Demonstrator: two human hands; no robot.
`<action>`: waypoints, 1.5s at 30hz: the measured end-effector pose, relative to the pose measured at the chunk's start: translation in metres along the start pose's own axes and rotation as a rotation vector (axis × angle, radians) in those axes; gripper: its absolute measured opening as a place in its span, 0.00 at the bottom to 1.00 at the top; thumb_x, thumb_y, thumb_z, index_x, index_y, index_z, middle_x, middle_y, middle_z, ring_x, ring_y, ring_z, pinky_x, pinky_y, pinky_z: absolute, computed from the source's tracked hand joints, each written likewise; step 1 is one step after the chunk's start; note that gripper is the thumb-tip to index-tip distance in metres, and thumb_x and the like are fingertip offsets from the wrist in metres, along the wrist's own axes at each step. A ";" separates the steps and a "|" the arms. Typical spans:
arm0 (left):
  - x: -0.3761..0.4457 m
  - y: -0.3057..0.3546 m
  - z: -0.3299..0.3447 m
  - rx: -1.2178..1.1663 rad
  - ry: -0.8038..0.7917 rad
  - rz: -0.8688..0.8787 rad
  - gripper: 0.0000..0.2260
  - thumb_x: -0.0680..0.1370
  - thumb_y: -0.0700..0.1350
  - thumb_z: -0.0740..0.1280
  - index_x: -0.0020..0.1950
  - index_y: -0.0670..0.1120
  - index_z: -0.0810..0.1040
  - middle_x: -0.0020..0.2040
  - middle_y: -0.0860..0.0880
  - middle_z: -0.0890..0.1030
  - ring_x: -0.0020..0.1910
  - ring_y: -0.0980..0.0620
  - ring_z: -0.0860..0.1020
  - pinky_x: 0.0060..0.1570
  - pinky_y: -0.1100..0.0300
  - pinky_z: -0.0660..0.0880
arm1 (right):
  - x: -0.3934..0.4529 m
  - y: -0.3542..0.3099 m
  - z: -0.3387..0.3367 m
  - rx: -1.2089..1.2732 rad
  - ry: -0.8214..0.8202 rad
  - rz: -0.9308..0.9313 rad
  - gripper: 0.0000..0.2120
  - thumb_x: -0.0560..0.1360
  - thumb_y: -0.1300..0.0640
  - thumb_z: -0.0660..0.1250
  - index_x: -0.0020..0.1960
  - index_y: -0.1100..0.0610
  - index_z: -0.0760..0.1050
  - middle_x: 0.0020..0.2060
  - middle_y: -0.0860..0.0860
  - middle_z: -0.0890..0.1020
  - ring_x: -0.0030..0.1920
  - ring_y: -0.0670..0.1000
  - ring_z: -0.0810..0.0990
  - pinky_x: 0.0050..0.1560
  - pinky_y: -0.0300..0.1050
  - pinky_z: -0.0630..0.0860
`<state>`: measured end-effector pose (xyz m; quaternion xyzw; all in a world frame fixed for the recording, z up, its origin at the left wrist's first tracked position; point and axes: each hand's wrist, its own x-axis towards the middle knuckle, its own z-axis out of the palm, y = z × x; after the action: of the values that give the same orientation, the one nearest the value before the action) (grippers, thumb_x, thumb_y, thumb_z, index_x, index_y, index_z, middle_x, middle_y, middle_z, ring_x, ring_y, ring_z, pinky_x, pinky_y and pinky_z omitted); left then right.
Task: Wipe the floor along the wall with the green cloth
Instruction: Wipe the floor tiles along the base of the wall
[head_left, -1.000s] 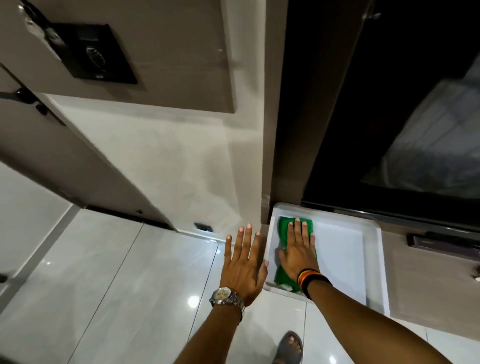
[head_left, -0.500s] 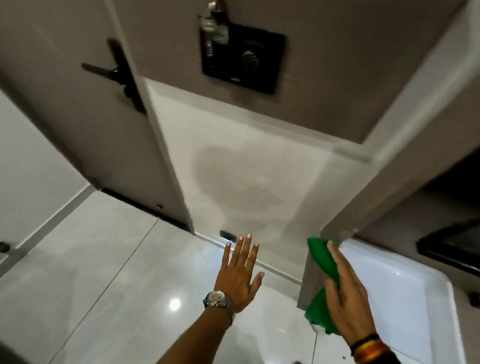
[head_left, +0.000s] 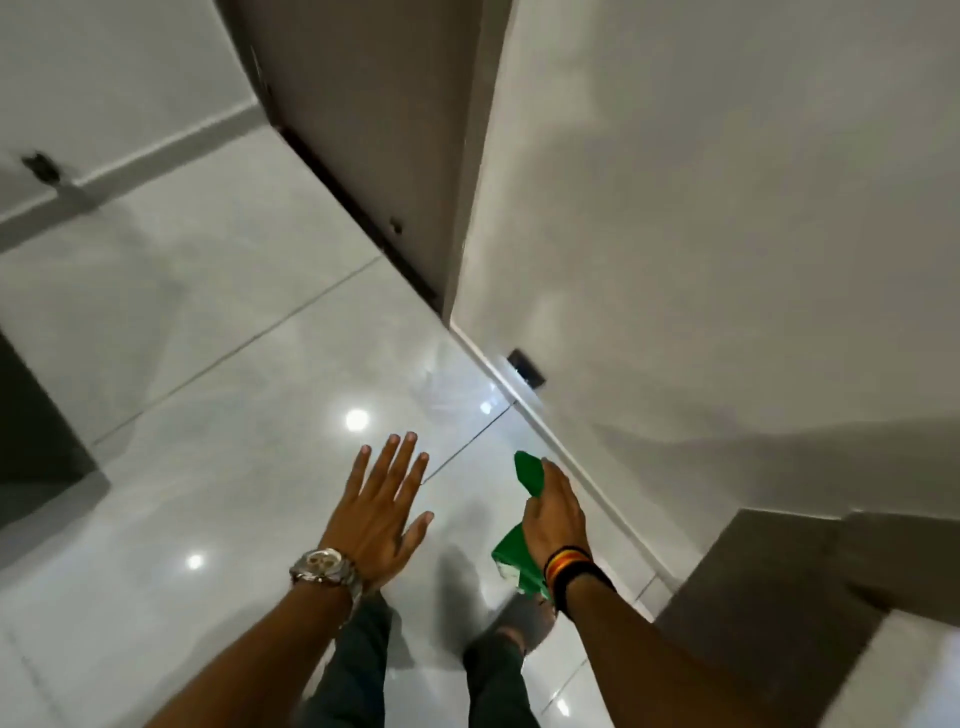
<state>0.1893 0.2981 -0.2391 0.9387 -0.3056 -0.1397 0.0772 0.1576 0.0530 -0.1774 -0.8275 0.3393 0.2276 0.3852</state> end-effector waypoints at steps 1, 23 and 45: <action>0.001 -0.009 0.028 0.001 -0.021 0.003 0.34 0.86 0.61 0.51 0.84 0.40 0.68 0.86 0.36 0.63 0.83 0.34 0.65 0.81 0.35 0.53 | 0.019 0.016 0.016 -0.022 -0.007 0.032 0.28 0.82 0.66 0.55 0.80 0.54 0.57 0.77 0.54 0.64 0.76 0.57 0.66 0.77 0.49 0.60; 0.195 -0.136 0.463 -0.107 0.052 -0.203 0.37 0.86 0.61 0.50 0.89 0.41 0.49 0.89 0.36 0.48 0.88 0.35 0.47 0.85 0.35 0.42 | 0.371 0.247 0.301 -0.679 0.047 -0.455 0.33 0.82 0.52 0.58 0.82 0.60 0.50 0.82 0.59 0.50 0.82 0.60 0.49 0.80 0.61 0.52; 0.279 -0.177 0.507 -0.059 0.253 -0.193 0.37 0.84 0.59 0.54 0.89 0.42 0.53 0.89 0.38 0.51 0.88 0.36 0.49 0.85 0.31 0.44 | 0.491 0.323 0.228 -0.681 0.099 -0.614 0.31 0.81 0.65 0.59 0.81 0.58 0.51 0.82 0.54 0.53 0.82 0.53 0.48 0.80 0.58 0.53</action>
<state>0.3460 0.2438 -0.8208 0.9711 -0.1975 -0.0359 0.1290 0.2205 -0.1094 -0.7834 -0.9790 0.0021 0.1618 0.1242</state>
